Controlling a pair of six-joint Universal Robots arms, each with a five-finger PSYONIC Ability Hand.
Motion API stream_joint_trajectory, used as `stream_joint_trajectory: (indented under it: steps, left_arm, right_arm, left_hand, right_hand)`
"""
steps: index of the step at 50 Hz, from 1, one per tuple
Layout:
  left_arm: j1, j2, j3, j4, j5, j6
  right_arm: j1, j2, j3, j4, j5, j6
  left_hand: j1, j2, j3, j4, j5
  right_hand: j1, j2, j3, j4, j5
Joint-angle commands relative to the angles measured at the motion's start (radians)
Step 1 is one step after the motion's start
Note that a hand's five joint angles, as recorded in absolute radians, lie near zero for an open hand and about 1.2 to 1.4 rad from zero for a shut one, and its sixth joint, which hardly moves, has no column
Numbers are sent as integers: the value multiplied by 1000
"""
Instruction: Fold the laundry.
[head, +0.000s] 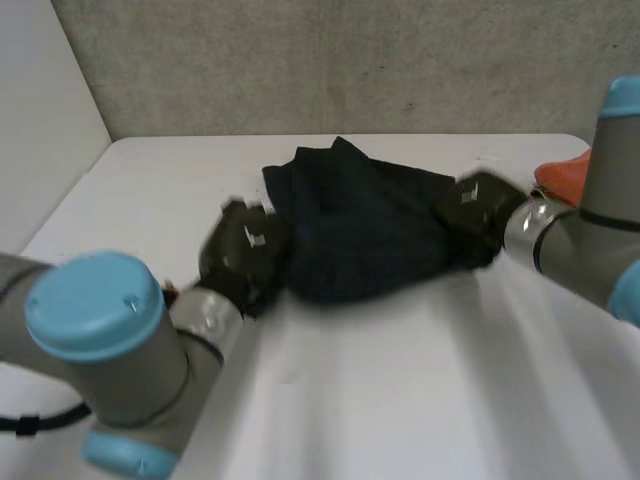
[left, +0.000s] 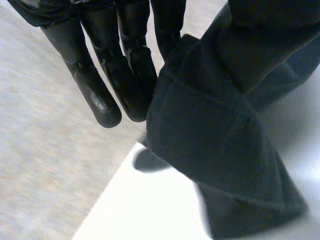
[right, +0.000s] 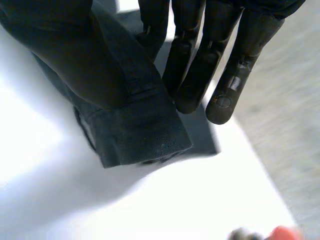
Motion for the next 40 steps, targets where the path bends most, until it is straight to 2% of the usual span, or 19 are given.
stream_joint_trajectory:
  steps: [1,6,11,14,19,21,24,31,40]
  left_arm:
    - [-67,-31,-81,-58,-10,-2]
    - [-67,-56,-74,-59,-41,-6]
    - [-62,-54,-71,-59,-44,-6]
    - [-56,-53,-71,-59,-44,-6]
    - [-49,-54,-68,-56,-43,-9]
    - [-41,-56,-66,-56,-43,-15]
    - [-36,-57,-66,-56,-43,-29]
    - [-7,-53,-64,-58,-40,-95]
    - [10,-50,-55,-61,-38,-146]
  right_arm:
    - [0,55,88,138,0,-86]
    - [5,82,84,101,-5,-14]
    - [-3,85,93,-8,-12,178]
    - [-3,104,96,-45,-5,230]
    - [-12,132,102,-114,17,279]
    - [-27,119,119,-138,35,281]
    - [-39,83,156,-161,38,282]
    - [-108,-149,319,-183,26,342]
    - [-168,-253,540,-198,-29,431]
  left_hand:
    - [263,203,204,194,238]
    - [263,203,204,194,238]
    - [246,186,187,177,221]
    - [231,171,173,162,206]
    - [213,153,155,144,188]
    - [210,151,152,141,185]
    - [210,151,152,141,185]
    - [210,151,152,141,185]
    - [213,153,155,144,188]
  right_hand:
    - [405,214,219,203,233]
    - [405,214,219,203,233]
    - [401,209,214,198,228]
    - [169,-22,-17,-33,-3]
    - [-470,-661,-657,-672,-643]
    - [-542,-733,-728,-744,-714]
    - [-560,-751,-746,-762,-732]
    - [-522,-713,-708,-724,-694]
    - [-512,-704,-699,-715,-685]
